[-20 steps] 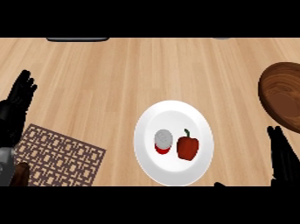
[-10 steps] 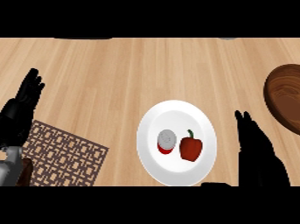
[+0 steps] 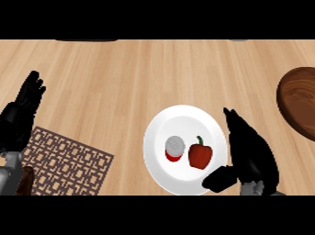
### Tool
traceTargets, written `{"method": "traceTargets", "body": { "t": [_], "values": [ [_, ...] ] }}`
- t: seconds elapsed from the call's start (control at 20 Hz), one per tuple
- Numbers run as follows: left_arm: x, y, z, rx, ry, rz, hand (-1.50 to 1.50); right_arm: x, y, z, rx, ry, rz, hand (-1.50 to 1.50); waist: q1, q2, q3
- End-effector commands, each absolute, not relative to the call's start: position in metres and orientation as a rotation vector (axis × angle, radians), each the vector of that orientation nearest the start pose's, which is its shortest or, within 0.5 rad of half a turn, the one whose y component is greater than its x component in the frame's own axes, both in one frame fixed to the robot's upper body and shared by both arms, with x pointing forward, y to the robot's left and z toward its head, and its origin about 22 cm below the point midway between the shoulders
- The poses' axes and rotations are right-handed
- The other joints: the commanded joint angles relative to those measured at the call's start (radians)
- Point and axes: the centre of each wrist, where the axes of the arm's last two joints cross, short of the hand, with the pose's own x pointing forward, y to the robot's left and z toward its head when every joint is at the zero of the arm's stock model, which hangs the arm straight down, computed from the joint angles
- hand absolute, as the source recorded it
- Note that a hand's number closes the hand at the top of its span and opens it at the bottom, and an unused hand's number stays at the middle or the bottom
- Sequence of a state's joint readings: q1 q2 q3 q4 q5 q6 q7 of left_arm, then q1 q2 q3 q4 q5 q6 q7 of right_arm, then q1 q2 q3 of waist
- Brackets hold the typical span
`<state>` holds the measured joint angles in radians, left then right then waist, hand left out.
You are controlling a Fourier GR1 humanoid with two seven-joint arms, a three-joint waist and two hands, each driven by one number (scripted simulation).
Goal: Pick the bell pepper from the plate and place it in the bowl
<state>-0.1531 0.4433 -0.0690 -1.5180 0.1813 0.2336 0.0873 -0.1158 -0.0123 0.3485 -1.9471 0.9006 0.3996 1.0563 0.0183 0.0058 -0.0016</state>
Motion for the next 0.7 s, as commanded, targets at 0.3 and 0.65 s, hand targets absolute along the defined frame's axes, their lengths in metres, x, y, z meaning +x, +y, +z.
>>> {"method": "traceTargets", "body": {
  "t": [0.3,0.65],
  "values": [
    [0.284,0.308,0.063,0.313,-1.564,-0.074,0.00,0.258,-0.126,0.097,-0.792,-0.566,0.908,-1.50,-0.012,-0.005,0.000],
    [0.288,0.295,0.072,0.322,-1.580,-0.076,0.00,0.259,-0.098,0.084,-0.956,-0.640,0.939,-1.50,-0.013,-0.007,0.001]
  ]
}}
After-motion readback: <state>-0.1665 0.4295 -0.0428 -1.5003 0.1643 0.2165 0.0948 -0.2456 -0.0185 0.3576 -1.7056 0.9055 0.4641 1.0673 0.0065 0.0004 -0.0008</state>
